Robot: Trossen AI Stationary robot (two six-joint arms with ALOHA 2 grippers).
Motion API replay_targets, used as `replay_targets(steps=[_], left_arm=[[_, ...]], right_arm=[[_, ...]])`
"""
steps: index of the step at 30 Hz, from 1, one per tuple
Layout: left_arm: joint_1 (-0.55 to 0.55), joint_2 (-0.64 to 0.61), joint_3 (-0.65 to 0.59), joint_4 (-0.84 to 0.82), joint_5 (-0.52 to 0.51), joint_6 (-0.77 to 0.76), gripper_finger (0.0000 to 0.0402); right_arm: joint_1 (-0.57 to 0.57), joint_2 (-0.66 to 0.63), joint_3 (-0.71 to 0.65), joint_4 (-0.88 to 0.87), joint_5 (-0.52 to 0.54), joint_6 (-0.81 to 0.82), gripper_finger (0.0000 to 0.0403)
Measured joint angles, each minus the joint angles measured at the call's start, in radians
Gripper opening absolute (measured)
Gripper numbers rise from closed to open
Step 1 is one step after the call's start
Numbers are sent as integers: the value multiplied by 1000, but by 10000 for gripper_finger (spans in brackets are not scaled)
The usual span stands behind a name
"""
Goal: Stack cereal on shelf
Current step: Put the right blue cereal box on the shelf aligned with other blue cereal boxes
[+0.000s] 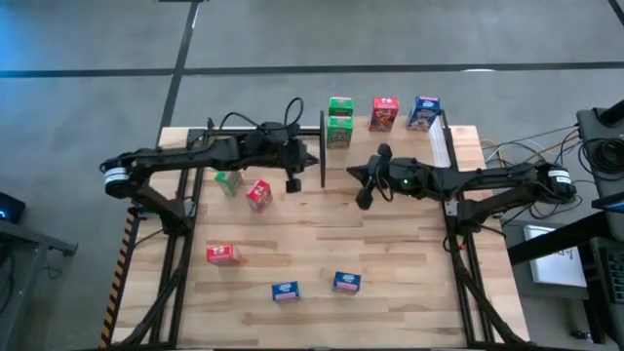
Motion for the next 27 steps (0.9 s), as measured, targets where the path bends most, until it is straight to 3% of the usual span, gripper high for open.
replay_targets(steps=[12,27], left_arm=[[-54,-303,-289,110,-1,-100,7],[-131,-495,-461,177,-2,-168,7]], right_arm=[[182,-30,87,-157,-22,159,9],[351,170,508,-735,-23,447,9]])
